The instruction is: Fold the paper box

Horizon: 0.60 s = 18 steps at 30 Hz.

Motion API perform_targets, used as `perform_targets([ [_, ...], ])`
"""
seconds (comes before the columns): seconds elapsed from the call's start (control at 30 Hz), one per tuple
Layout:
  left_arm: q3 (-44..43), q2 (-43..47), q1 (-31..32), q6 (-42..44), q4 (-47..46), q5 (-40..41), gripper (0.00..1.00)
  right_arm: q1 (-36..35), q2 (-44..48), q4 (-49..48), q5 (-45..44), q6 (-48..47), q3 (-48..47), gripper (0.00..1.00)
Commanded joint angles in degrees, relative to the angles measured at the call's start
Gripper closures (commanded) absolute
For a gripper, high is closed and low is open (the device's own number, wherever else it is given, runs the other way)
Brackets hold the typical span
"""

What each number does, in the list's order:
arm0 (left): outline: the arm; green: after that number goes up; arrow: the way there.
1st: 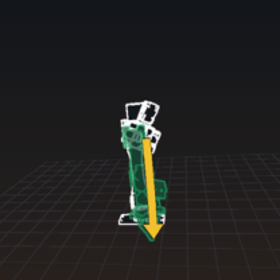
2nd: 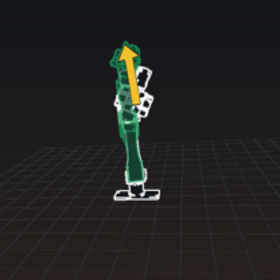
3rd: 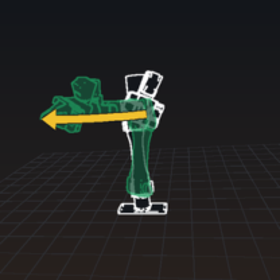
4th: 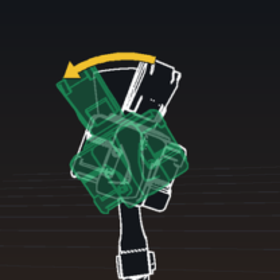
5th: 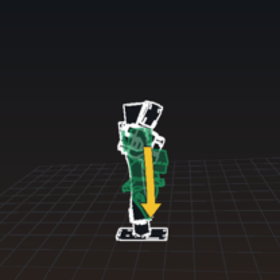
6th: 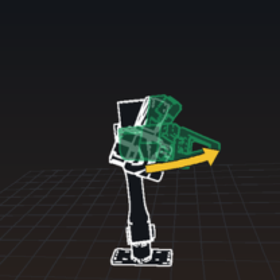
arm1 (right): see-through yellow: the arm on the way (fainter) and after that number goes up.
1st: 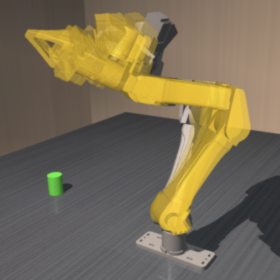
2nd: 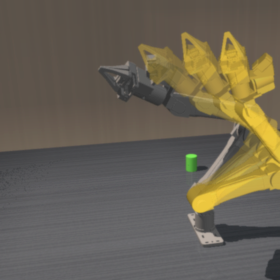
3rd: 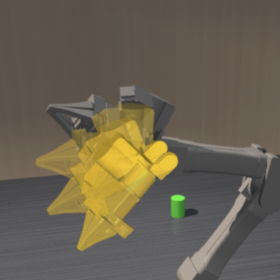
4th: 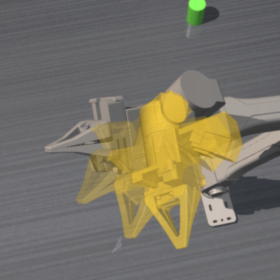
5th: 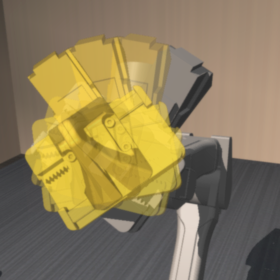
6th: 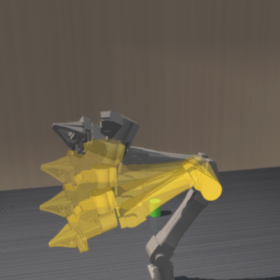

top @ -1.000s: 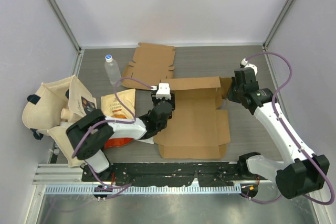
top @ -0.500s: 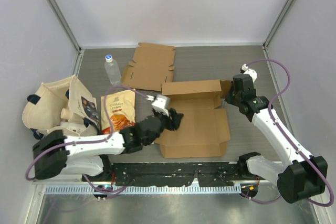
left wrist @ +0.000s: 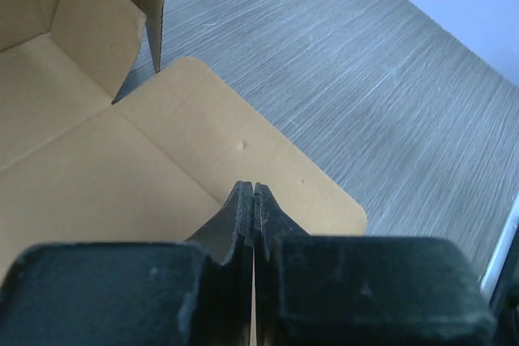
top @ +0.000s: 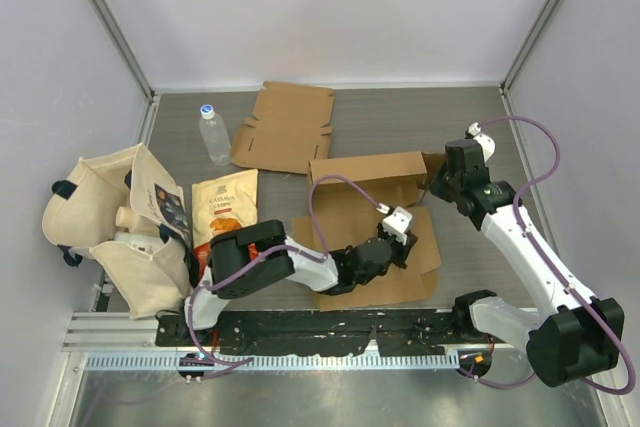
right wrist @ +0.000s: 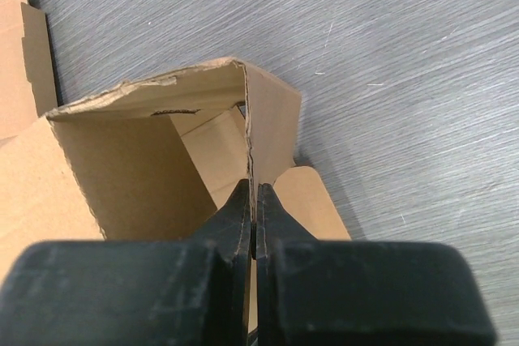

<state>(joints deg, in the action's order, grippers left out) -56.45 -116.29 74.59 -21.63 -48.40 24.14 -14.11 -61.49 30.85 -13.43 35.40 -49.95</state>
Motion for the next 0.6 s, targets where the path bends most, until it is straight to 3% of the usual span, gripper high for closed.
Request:
perform_targets([
  [0.0,-4.11,-5.25,-1.11,-4.29,-8.82,2.41,1.00,0.40,1.38,0.52,0.68,2.31,-3.66,0.99],
  [0.37,-4.11,-10.10,-5.50,-18.53,-3.81,6.27,1.00,0.40,0.15,8.16,7.97,-1.90,-9.01,0.99],
  [0.57,-9.55,-11.59,-5.77,-19.06,4.80,5.65,1.00,0.48,-0.64,8.79,10.27,-2.70,-11.48,0.99],
])
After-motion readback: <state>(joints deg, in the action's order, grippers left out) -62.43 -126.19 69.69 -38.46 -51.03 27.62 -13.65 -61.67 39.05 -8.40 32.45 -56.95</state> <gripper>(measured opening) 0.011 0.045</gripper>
